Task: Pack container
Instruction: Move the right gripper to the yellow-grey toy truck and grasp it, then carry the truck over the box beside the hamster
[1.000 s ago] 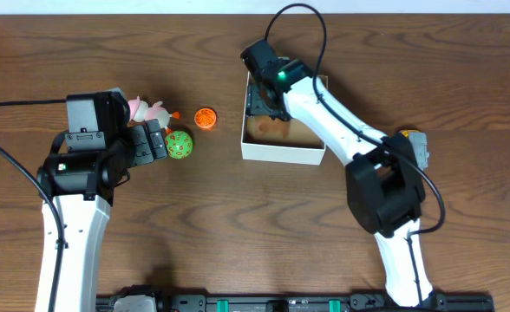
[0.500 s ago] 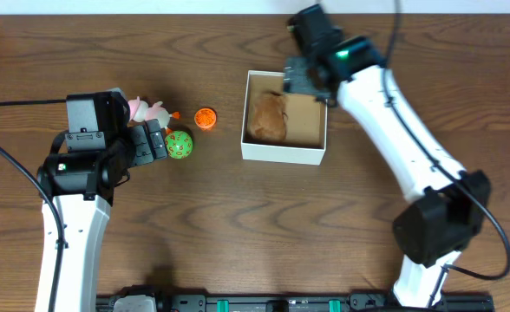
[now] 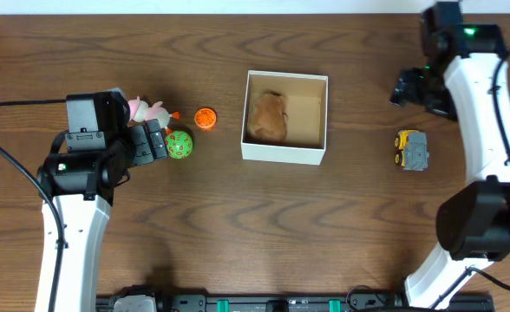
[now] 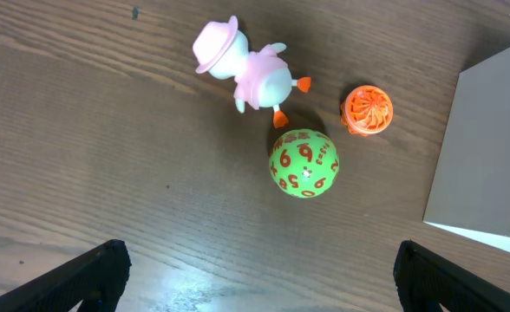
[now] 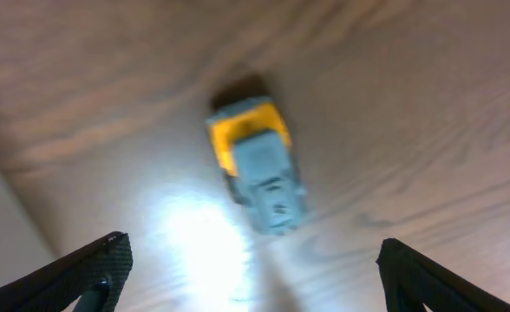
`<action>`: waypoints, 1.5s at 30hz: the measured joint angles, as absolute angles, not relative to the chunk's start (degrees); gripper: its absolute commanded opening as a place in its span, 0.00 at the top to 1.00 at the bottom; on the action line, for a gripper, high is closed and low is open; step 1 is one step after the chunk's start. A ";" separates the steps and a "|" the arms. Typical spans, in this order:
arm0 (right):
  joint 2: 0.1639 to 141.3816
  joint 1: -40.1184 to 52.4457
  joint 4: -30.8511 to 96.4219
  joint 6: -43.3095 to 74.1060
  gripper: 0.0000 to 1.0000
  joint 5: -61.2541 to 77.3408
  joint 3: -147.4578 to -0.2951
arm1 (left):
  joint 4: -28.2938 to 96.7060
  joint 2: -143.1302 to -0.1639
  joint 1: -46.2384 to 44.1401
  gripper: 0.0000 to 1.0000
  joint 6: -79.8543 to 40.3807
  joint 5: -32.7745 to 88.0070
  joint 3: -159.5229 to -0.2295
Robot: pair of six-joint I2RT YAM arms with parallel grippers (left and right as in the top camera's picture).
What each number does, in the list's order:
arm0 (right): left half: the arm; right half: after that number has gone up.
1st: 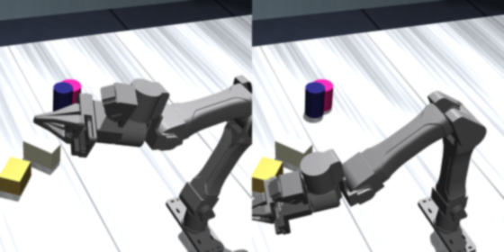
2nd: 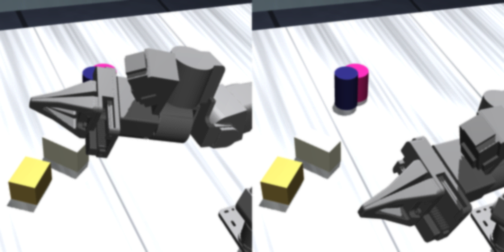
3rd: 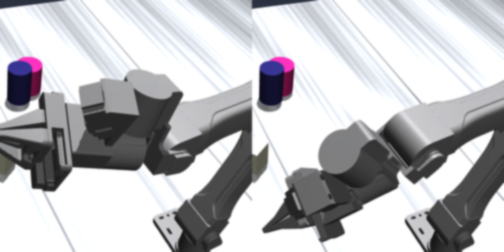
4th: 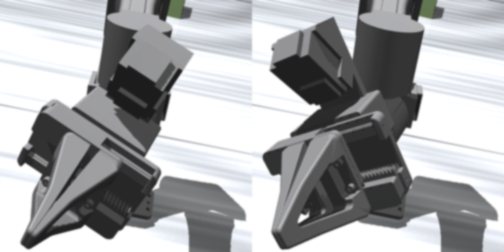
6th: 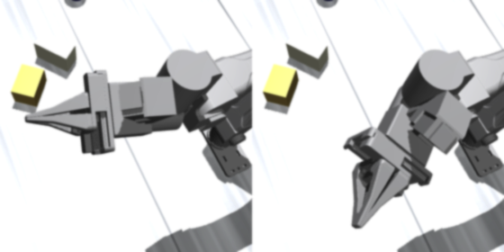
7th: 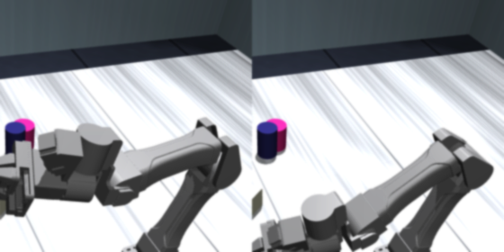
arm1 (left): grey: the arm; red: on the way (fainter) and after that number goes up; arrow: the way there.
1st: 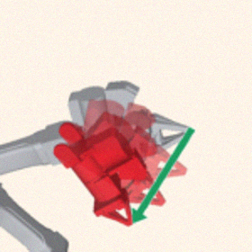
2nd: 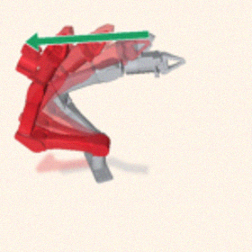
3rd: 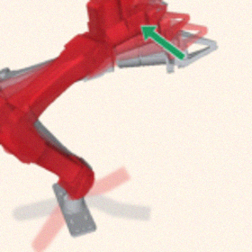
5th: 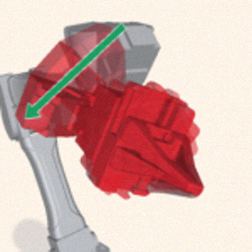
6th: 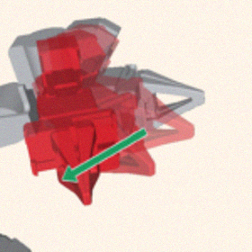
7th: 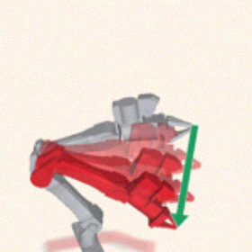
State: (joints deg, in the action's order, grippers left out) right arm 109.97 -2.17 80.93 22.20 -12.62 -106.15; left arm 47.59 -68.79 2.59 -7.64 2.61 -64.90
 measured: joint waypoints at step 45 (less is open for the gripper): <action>109.27 -8.29 57.32 10.39 0.56 -3.11 -77.36 | 47.59 -68.79 2.59 0.02 -7.64 2.63 -64.90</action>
